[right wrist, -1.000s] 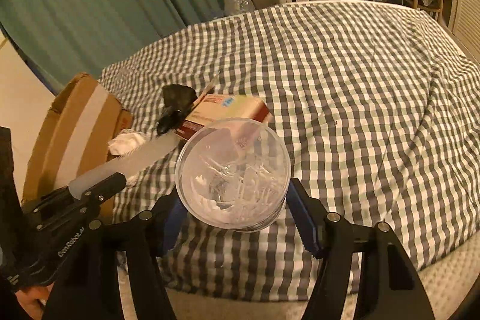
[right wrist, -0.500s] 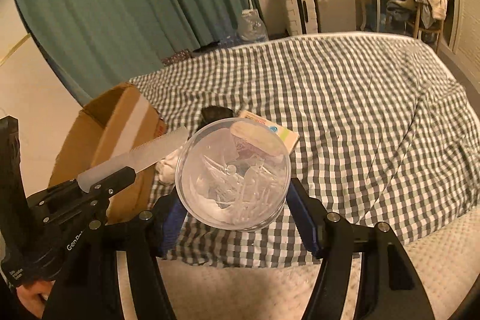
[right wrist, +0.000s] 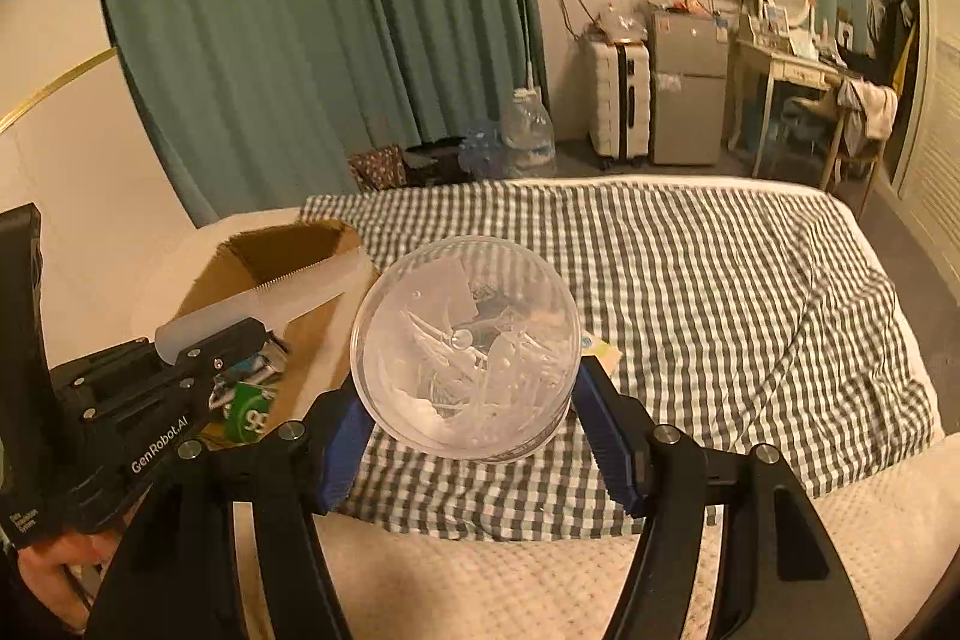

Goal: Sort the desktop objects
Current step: 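Lift the comb and floss-pick jar and carry both over the cardboard box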

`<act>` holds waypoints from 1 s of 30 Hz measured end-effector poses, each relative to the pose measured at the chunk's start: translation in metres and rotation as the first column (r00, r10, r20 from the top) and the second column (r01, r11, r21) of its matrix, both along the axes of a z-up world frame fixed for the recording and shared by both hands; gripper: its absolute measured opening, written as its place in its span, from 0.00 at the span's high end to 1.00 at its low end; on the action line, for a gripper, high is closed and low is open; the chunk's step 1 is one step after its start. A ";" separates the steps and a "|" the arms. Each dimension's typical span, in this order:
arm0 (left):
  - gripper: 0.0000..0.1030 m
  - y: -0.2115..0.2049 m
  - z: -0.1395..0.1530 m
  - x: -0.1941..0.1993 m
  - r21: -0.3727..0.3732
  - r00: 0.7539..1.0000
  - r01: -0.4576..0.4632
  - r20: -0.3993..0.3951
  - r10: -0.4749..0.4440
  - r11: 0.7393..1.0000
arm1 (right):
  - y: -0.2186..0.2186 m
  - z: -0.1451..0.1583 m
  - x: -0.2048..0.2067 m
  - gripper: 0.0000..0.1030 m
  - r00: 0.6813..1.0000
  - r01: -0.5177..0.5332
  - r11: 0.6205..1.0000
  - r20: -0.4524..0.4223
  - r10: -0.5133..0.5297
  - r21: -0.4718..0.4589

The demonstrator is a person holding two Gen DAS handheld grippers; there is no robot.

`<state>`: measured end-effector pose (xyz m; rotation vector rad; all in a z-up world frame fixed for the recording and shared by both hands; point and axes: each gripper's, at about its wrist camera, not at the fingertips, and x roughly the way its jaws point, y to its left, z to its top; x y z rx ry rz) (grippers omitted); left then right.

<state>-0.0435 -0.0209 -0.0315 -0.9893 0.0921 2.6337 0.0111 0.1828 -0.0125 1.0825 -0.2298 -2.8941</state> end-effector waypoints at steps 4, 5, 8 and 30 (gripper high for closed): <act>0.97 -0.020 0.014 0.003 0.001 0.999 -0.020 -0.032 0.020 1.000 | -0.018 0.012 0.000 0.38 1.000 -0.021 1.000 -0.017 0.022 0.023; 0.97 -0.025 0.016 0.003 0.002 0.999 -0.026 -0.036 0.026 1.000 | -0.023 0.014 -0.001 0.38 0.999 -0.026 0.999 -0.019 0.027 0.027; 0.97 -0.040 0.024 0.005 0.007 0.998 -0.043 -0.055 0.043 0.999 | -0.037 0.021 -0.002 0.38 0.998 -0.043 0.999 -0.032 0.044 0.032; 0.97 -0.140 0.028 -0.020 -0.026 0.983 -0.159 -0.095 0.156 0.987 | -0.142 0.034 -0.032 0.38 0.977 -0.200 0.979 -0.069 0.202 0.045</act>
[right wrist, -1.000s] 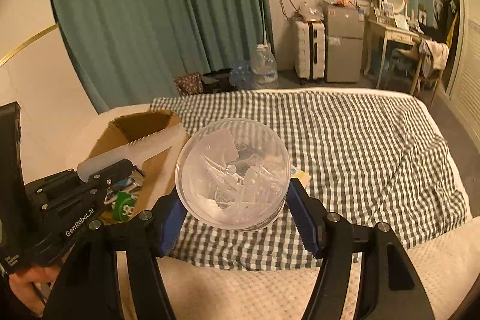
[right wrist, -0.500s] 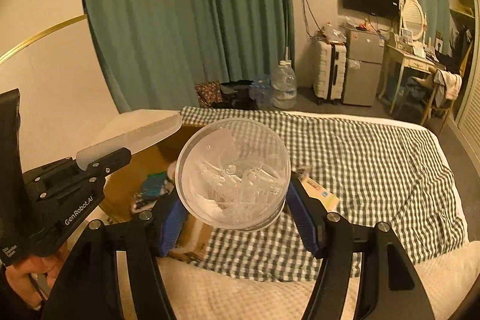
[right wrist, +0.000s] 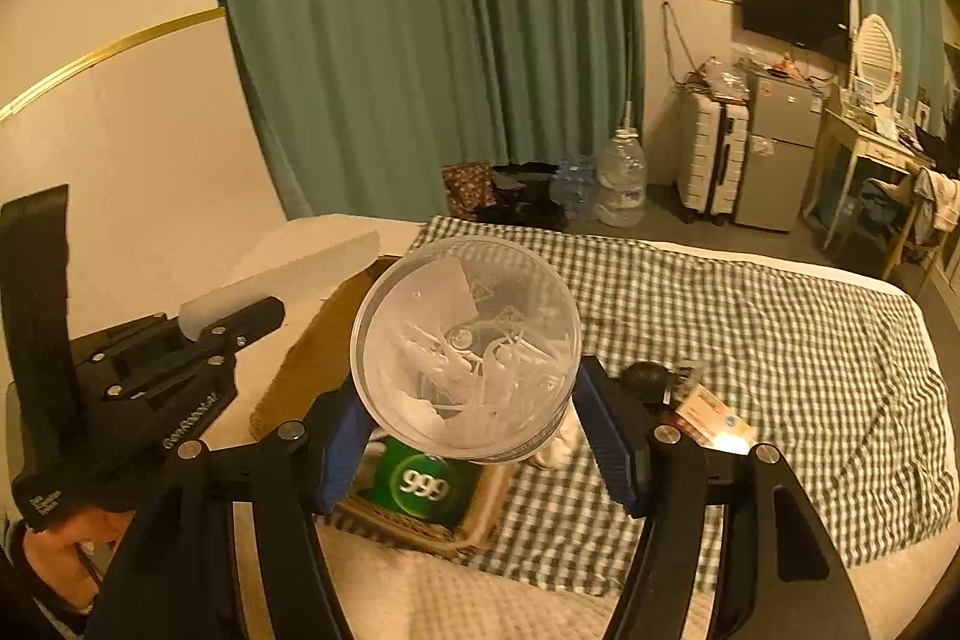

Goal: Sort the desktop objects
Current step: 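Lift the comb and floss-pick jar and carry both over the cardboard box, then lower the comb and jar into the box and open both tools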

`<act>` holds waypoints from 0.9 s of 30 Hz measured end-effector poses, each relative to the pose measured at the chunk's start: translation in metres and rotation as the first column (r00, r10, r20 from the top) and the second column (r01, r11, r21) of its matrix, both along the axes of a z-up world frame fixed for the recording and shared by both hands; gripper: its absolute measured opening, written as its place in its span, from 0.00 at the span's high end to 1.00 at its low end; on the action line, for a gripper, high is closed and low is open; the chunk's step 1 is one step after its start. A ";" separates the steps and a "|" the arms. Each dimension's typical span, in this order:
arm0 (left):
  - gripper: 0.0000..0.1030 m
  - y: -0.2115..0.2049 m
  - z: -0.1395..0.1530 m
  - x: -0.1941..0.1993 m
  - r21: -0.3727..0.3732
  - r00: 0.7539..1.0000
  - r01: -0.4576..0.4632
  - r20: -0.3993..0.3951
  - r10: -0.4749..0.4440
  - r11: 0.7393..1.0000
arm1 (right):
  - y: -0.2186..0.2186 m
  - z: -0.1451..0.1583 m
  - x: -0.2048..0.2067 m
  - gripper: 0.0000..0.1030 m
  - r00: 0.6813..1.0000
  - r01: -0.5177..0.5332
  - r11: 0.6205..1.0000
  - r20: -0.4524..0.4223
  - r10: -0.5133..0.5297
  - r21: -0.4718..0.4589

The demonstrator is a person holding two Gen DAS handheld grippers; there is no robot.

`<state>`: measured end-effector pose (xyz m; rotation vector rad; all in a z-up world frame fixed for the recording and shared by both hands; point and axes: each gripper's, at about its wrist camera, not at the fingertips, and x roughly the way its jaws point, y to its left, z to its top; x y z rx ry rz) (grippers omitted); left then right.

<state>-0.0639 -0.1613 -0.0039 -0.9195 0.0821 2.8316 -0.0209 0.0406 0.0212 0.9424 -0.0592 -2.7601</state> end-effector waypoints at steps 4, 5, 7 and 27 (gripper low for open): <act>0.97 -0.011 -0.013 -0.014 0.000 0.999 -0.016 0.028 0.016 1.000 | -0.019 -0.005 -0.011 0.38 1.000 -0.029 1.000 0.002 0.029 0.002; 0.97 -0.013 -0.017 -0.016 0.001 0.999 -0.019 0.036 0.019 1.000 | -0.022 -0.007 -0.014 0.38 0.999 -0.036 0.999 0.004 0.036 0.001; 0.97 -0.016 -0.025 -0.023 -0.002 0.998 -0.024 0.052 0.025 1.000 | -0.029 -0.013 -0.022 0.38 0.999 -0.049 0.999 0.009 0.049 -0.001; 0.97 -0.035 -0.100 -0.080 0.012 0.966 -0.104 0.238 0.099 0.994 | -0.054 -0.104 -0.093 0.38 0.980 -0.120 0.993 0.159 0.122 -0.020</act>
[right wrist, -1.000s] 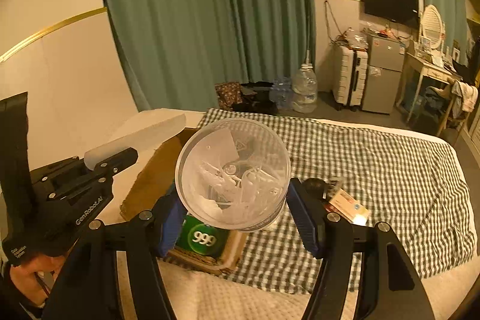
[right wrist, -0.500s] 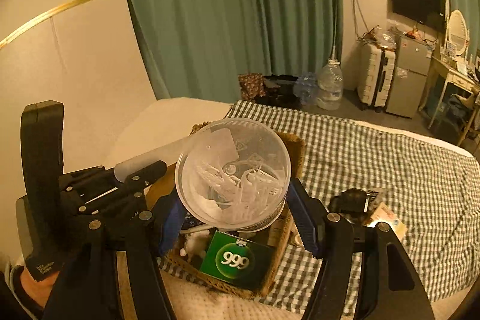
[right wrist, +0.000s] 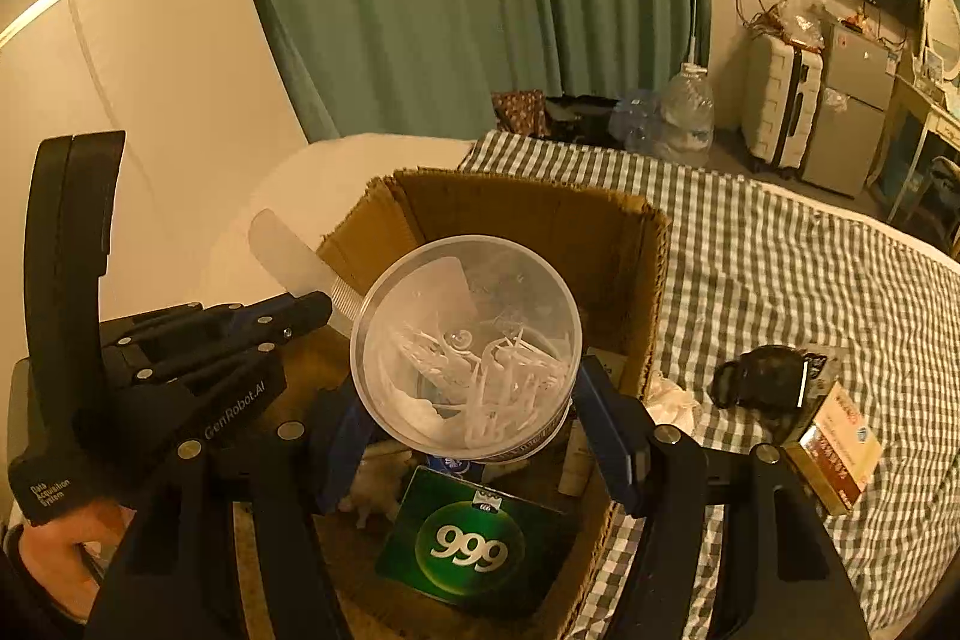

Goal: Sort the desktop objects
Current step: 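Lower the comb and jar into the box and open both tools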

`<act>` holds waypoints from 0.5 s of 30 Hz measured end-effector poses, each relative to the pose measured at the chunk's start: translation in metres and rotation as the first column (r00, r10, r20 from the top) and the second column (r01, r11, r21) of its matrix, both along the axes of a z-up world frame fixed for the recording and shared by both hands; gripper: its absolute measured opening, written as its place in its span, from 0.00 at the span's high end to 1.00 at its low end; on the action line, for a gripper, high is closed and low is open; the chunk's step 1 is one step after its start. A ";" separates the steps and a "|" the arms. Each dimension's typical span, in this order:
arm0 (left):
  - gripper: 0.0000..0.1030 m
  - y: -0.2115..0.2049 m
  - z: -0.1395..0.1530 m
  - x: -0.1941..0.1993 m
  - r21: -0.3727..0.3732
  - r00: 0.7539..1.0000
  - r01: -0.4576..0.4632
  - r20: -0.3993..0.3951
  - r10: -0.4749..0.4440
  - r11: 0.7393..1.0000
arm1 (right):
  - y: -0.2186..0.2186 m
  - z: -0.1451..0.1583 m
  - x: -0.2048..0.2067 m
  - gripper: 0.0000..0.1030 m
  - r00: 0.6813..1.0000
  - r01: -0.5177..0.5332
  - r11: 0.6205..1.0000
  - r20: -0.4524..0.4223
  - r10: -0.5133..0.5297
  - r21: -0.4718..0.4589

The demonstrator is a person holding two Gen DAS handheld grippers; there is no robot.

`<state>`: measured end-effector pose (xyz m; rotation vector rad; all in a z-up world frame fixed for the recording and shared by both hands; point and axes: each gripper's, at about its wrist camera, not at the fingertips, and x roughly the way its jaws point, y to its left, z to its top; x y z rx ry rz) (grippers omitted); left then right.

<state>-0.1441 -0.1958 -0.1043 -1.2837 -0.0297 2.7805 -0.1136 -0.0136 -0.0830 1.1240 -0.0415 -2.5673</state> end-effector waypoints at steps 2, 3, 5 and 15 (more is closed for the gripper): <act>0.97 -0.002 -0.004 -0.003 0.001 1.000 -0.006 0.011 0.006 1.000 | -0.003 -0.005 -0.005 0.38 1.000 -0.003 1.000 0.008 0.003 -0.003; 0.97 -0.002 -0.005 -0.004 0.000 1.000 -0.007 0.015 0.007 1.000 | -0.004 -0.007 -0.007 0.38 1.000 -0.002 1.000 0.010 0.002 -0.005; 0.97 -0.001 -0.005 -0.005 -0.001 1.000 -0.007 0.018 0.007 1.000 | -0.004 -0.008 -0.008 0.38 1.000 -0.004 1.000 0.013 0.004 -0.007; 0.79 -0.004 0.006 0.004 0.000 0.999 -0.034 -0.003 0.034 0.999 | -0.011 0.006 -0.003 0.34 1.000 -0.015 1.000 -0.009 0.015 0.010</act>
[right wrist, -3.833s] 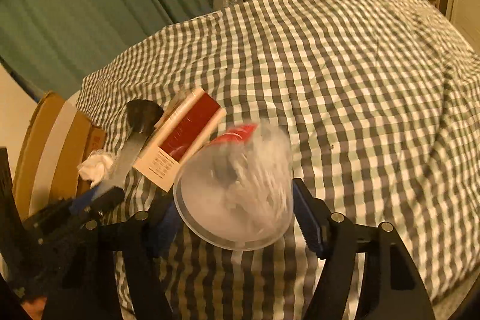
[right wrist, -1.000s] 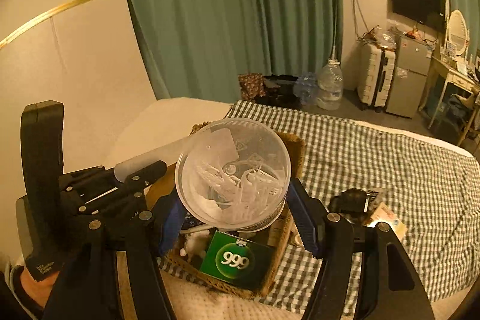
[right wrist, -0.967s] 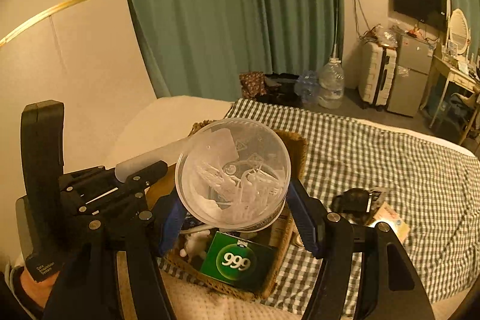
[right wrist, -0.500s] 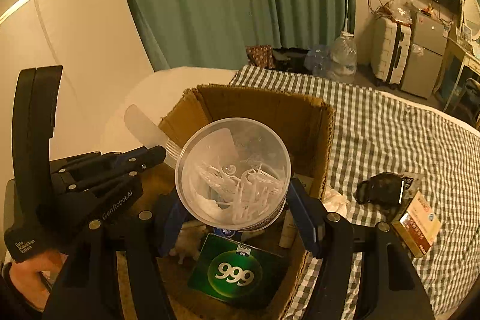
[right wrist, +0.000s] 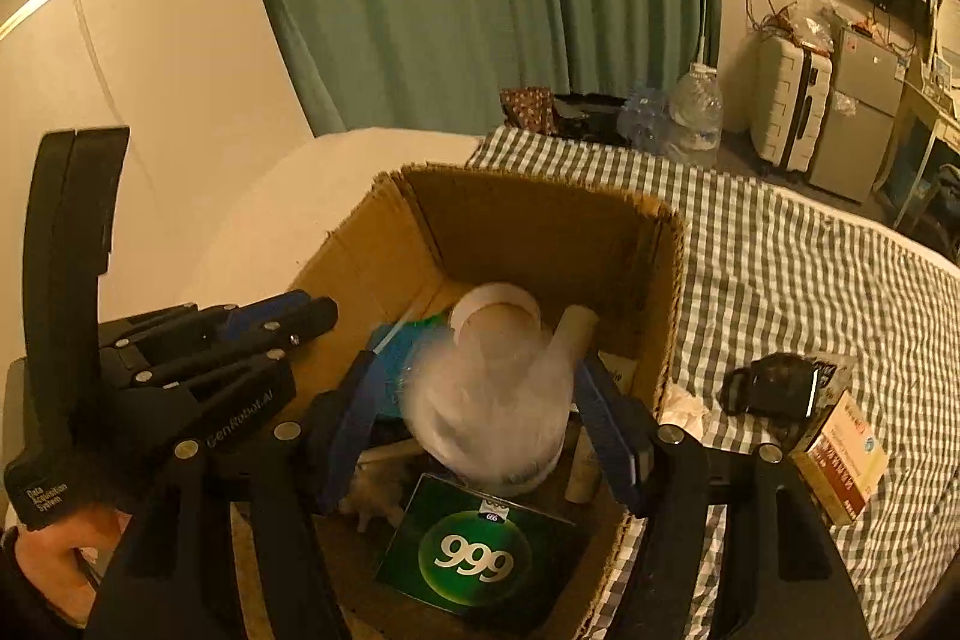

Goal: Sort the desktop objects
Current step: 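Lower the comb and jar into the box and open both tools, then withdraw both open tools from the box toward the remaining items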

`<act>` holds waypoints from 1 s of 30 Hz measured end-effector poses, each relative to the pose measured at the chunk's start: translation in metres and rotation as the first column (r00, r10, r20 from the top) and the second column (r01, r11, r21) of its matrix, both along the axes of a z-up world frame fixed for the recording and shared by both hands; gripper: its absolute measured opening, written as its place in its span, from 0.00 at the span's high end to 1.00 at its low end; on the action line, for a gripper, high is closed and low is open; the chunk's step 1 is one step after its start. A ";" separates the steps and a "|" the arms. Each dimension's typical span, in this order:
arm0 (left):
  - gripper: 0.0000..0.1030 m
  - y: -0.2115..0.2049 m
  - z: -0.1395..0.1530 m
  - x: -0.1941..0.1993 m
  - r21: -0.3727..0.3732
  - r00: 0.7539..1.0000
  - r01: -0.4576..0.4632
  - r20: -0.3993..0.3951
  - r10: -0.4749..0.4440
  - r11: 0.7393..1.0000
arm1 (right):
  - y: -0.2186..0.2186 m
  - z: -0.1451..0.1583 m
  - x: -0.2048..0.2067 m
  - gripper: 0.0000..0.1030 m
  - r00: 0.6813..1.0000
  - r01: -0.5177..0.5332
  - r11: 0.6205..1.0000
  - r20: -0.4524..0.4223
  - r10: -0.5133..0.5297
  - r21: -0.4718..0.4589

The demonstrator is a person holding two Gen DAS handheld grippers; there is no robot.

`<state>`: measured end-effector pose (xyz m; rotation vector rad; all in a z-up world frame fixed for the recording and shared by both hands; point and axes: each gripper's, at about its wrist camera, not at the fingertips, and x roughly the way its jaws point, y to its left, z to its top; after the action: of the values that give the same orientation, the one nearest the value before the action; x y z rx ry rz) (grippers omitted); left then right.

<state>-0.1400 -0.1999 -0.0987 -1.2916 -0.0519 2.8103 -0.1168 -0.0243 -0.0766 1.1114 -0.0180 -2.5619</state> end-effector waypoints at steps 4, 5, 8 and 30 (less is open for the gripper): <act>0.71 0.002 0.014 0.010 -0.010 1.000 0.001 -0.029 -0.001 1.000 | 0.003 0.018 0.008 0.30 0.999 0.014 1.000 -0.036 -0.014 -0.002; 0.69 0.002 0.016 0.011 -0.015 0.999 0.000 -0.033 -0.001 1.000 | 0.006 0.024 0.011 0.29 0.999 0.021 1.000 -0.048 -0.021 -0.003; 0.68 0.003 0.026 0.018 -0.010 0.999 -0.003 -0.044 0.002 1.000 | 0.010 0.036 0.018 0.28 0.997 0.032 0.999 -0.064 -0.032 -0.002; 0.00 0.075 0.120 0.082 -0.030 0.963 -0.001 -0.268 -0.007 1.000 | 0.104 0.111 0.097 0.00 0.967 0.160 0.987 -0.199 -0.158 -0.008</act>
<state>-0.0576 -0.1251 0.0212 -0.9023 0.0030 2.9647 -0.0200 0.0794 0.0348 0.8825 -0.0497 -2.8081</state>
